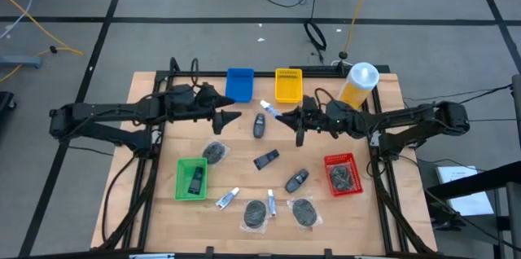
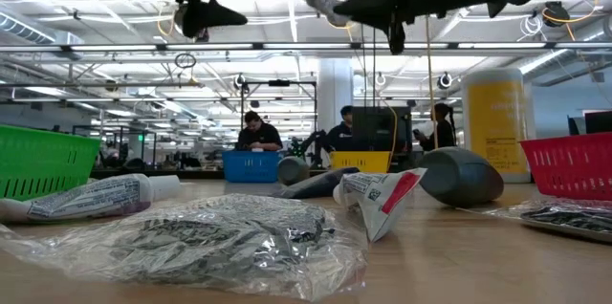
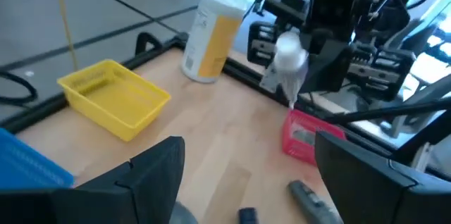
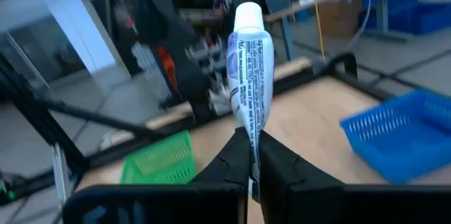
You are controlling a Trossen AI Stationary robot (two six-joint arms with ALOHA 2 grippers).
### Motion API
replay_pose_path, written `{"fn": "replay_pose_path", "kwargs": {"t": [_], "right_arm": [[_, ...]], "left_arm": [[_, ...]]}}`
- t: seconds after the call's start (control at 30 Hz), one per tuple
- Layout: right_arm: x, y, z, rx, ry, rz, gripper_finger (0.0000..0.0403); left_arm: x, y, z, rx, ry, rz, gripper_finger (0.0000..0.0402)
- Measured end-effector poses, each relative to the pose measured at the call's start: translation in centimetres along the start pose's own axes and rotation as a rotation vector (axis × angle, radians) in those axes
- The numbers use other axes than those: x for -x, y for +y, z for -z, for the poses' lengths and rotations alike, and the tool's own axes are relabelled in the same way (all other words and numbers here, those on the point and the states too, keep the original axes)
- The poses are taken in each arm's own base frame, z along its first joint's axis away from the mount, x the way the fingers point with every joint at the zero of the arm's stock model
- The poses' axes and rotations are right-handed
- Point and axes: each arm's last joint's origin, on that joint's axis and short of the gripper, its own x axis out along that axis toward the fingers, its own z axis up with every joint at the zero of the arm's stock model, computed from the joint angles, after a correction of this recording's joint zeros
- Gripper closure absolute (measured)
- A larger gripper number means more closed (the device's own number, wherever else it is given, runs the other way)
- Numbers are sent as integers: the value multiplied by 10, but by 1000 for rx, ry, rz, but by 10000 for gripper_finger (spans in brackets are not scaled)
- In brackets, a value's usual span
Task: Pick & Place Travel size toiletries
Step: Put the white toothpaste into the blue basket
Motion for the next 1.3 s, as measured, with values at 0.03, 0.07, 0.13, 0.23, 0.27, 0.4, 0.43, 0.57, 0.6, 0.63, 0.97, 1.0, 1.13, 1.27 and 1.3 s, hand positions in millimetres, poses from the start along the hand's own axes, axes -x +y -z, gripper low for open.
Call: {"fn": "replay_pose_path", "kwargs": {"t": [0.03, 0.07, 0.13, 0.23, 0.27, 0.4, 0.43, 0.57, 0.6, 0.63, 0.97, 1.0, 1.13, 1.27, 1.3], "right_arm": [[-1, 0, -2, -4, -25, -7, 400], [-2, 0, -3, -9, -46, -14, 400], [-3, 1, -4, -12, -73, -24, 400], [-5, 0, -3, -15, -87, -10, 399], [-5, 0, -3, -17, -81, -5, 399], [-5, 0, -3, -16, -86, -8, 399], [-5, 0, -3, -16, -85, -8, 399], [-5, 0, -3, -19, -84, -10, 399], [-5, 0, -3, -22, -83, -10, 399], [-5, 0, -3, -24, -80, -10, 399], [-5, 5, 0, -44, -52, -72, 399], [-5, 6, 0, -44, -51, -72, 399], [-5, 5, 2, -60, -33, -64, 399], [-5, 4, 2, -59, -27, -59, 399], [-5, 5, 2, -59, -33, -62, 399]], "left_arm": [[-5, -1, -1, 10, -19, 16, 89], [-10, -2, -2, 23, -36, 37, 89], [-20, -2, 0, 33, -46, 71, 89], [-35, -3, 0, 27, -98, 131, 89], [-39, -4, 0, 26, -116, 149, 89], [-51, -5, 1, 20, -166, 204, 89], [-53, -5, 1, 15, -175, 218, 89], [-60, -5, 3, 16, -202, 244, 89], [-62, -5, 3, 20, -202, 244, 89], [-63, -4, 4, 24, -206, 246, 89], [-69, 1, 4, 69, -223, 231, 132], [-69, 1, 4, 69, -225, 232, 141], [-68, 0, 2, 67, -242, 248, 178], [-67, -2, 1, 57, -245, 301, 213], [-67, -2, 1, 56, -246, 305, 222]]}}
